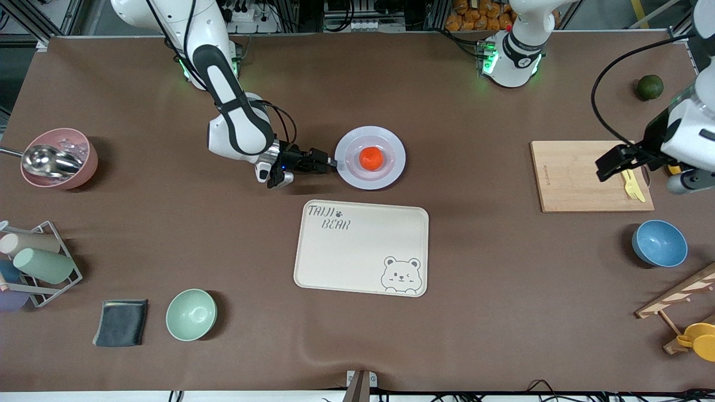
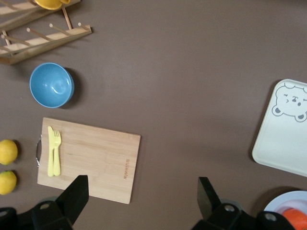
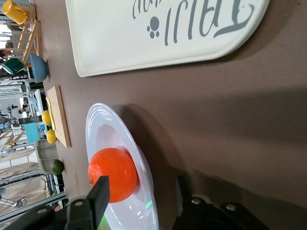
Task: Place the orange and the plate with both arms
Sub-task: 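Raise the left gripper back while the right gripper grips the plate rim, then lift the plate with the right gripper and move it toward the tray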
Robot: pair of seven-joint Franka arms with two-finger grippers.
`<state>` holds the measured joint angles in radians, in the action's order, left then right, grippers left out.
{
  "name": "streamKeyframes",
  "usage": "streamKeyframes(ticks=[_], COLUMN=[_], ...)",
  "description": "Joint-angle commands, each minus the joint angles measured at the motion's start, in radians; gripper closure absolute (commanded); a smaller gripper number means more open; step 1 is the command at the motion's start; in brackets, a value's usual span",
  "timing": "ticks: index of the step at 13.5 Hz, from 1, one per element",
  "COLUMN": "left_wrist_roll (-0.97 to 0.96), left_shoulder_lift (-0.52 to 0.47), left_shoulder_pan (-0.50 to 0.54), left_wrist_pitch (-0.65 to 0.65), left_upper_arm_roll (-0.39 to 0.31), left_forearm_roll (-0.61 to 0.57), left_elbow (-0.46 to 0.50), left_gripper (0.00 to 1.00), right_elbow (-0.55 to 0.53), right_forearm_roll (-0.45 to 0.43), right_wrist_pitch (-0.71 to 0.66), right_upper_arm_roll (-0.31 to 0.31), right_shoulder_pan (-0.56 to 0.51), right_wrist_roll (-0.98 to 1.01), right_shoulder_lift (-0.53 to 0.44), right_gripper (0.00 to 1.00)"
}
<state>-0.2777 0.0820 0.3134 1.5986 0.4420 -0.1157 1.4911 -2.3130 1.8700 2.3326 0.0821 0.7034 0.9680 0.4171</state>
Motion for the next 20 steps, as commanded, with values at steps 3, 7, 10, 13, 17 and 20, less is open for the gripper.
streamKeyframes(ticks=[3,7,10,13,17,20], left_wrist_roll=[0.202,0.221,0.236,0.256,0.262,0.262], left_shoulder_lift=[-0.047,-0.071,-0.099,-0.117,-0.145,-0.142], left_shoulder_pan=[-0.169,-0.183,-0.188,-0.234,-0.235,-0.240], left_wrist_pitch=[-0.019,-0.046,-0.049,-0.049,-0.048,-0.048], left_upper_arm_roll=[-0.282,-0.304,-0.333,-0.391,-0.393,-0.399], left_forearm_roll=[0.128,0.120,0.123,0.131,0.133,0.133], left_elbow=[0.021,0.043,0.060,0.083,0.112,0.107], left_gripper=[0.00,0.00,0.00,0.00,0.00,0.00], right_elbow=[0.007,0.007,0.014,0.012,0.012,0.012], right_forearm_roll=[0.084,0.092,0.161,0.166,0.182,0.189], right_wrist_pitch=[0.001,0.002,0.004,0.005,0.005,0.005], right_upper_arm_roll=[0.008,0.008,0.010,0.010,0.010,0.010], right_shoulder_pan=[0.027,0.036,0.076,0.080,0.090,0.091], right_wrist_roll=[0.041,0.041,0.058,0.058,0.058,0.060], right_shoulder_lift=[0.025,0.026,0.039,0.042,0.045,0.046], right_gripper=[0.41,0.43,0.47,0.53,0.65,0.77])
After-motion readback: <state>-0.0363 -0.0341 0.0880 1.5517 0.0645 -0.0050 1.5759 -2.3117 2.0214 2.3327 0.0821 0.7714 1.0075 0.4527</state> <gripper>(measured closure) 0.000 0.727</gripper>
